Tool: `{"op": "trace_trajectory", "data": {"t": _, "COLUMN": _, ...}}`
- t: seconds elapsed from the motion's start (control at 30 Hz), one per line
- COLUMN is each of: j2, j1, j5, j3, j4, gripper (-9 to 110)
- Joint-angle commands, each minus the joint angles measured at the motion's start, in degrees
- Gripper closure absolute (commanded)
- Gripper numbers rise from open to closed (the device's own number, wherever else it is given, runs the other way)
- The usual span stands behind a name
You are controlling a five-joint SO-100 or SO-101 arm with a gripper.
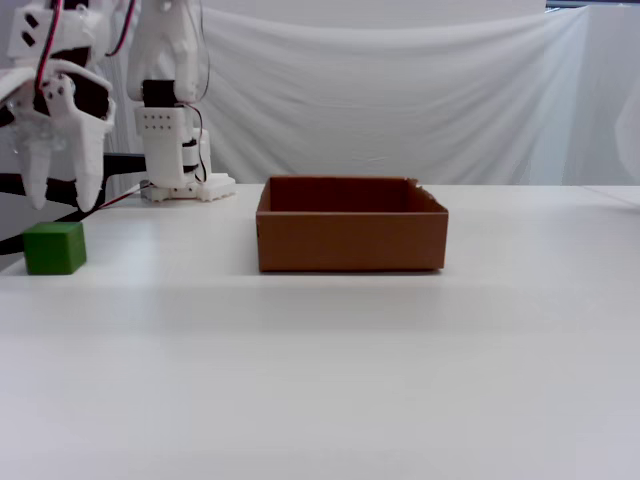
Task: Grasp a green cube and put it in a box.
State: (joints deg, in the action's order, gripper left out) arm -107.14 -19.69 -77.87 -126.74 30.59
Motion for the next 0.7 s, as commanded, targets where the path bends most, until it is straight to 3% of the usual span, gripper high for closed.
{"op": "trace_trajectory", "data": {"t": 0.0, "j2": 0.2, "j1": 0.9, "j5": -3.1, "j3": 2.1, "j4": -3.4, "gripper": 75}}
{"op": "trace_trajectory", "data": {"t": 0.67, "j2": 7.7, "j1": 3.2, "j5": -10.1, "j3": 2.7, "j4": -5.4, "gripper": 76}}
